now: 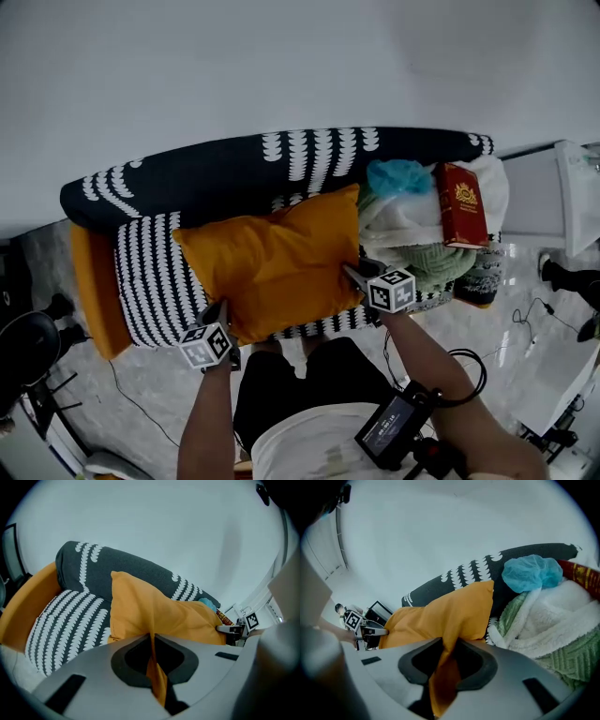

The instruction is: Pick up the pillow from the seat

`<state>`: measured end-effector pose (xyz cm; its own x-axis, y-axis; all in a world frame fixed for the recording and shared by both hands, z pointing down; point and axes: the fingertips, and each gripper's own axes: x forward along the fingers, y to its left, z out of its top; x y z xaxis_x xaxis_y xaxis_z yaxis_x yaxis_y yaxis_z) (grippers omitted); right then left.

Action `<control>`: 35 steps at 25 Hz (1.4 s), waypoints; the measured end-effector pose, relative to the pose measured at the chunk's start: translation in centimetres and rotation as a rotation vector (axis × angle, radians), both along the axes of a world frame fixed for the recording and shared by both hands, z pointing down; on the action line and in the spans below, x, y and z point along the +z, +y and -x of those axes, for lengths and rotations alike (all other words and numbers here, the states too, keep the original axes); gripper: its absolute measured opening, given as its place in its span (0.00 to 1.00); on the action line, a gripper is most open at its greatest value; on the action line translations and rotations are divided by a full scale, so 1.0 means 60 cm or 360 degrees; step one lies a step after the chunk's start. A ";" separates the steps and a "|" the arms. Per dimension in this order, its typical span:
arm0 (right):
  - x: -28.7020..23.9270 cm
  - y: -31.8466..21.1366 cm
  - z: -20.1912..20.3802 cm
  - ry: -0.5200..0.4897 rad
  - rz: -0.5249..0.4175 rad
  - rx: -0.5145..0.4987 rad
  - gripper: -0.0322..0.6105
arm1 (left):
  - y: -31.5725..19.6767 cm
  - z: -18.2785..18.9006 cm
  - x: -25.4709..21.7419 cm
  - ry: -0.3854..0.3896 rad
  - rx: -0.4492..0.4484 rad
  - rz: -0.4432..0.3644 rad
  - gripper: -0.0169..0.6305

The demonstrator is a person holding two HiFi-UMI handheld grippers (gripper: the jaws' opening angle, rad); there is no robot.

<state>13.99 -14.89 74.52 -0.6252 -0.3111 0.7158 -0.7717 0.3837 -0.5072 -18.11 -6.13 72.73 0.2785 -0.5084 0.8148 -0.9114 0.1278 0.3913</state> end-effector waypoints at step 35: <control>-0.276 0.096 0.083 -0.0152 -0.0309 -0.0174 0.22 | 0.163 0.070 -0.270 -0.0130 -0.0069 -0.0290 0.05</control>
